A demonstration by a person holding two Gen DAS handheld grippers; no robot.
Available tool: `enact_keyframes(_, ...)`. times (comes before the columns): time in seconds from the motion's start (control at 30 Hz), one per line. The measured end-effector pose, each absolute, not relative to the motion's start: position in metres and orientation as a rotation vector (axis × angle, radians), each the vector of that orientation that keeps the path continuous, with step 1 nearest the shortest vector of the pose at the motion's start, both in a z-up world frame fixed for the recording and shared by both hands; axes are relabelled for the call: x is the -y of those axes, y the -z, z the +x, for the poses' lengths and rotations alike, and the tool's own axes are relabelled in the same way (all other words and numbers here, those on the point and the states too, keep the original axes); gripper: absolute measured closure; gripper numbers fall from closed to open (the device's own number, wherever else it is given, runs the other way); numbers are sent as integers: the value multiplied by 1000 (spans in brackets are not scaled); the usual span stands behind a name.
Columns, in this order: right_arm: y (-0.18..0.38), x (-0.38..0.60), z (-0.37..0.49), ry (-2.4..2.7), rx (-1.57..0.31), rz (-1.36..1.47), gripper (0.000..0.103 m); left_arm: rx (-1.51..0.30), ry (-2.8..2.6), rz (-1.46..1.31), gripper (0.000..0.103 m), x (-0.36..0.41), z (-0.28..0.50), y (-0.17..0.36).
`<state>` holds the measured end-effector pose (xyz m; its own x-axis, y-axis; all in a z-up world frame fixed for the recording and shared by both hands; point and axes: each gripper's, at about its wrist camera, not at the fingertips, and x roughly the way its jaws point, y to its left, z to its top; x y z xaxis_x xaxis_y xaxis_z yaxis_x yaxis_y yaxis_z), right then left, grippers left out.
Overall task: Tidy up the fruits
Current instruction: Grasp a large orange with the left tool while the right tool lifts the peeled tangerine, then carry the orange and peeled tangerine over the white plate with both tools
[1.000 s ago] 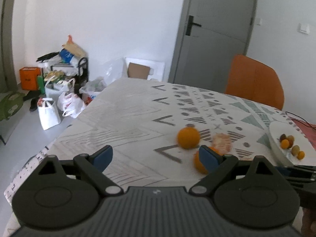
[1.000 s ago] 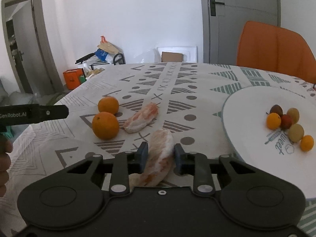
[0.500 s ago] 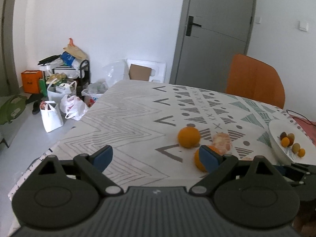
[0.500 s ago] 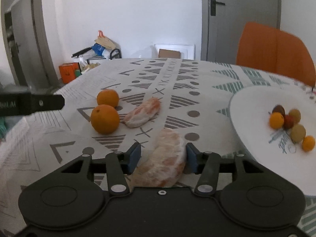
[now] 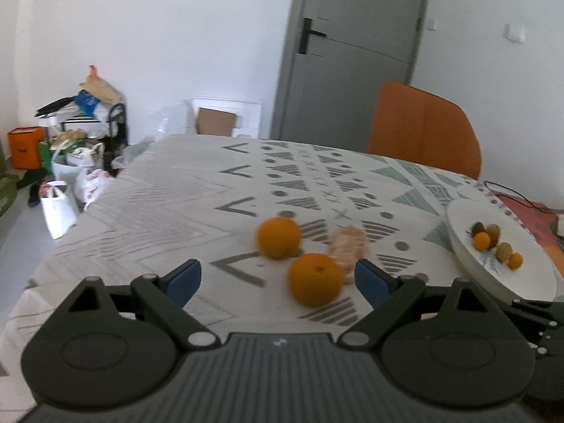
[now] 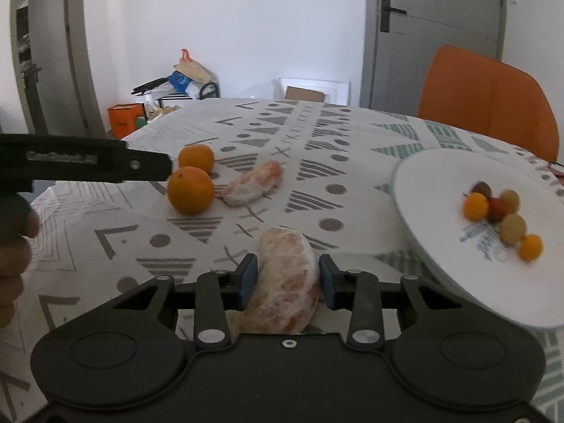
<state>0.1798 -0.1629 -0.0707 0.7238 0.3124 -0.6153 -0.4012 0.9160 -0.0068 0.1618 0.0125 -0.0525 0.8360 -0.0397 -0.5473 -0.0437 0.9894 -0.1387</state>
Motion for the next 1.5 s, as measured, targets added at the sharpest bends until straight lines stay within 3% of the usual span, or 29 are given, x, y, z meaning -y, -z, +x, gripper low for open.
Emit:
enact_keyframes(0.2,65,192,176,-351,-650,-66,68,-604,39,-120,15,7,173,62)
enact_keyframes(0.37,55,207,172,-334,-618,-36,68,-641,62,-115,42,15,185,73)
enact_keyframes(0.43,50,214,170,-329,-602,-24,68,-662,43,-107,60,17,191,78)
enact_keyframes(0.47,47,217,169,-331,-593,-18,68,-652,30,-100,62,18,190,77)
enact_keyframes(1.5,32,319,174,-138,-487,138,68,-565,187,-27,63,87,181,34)
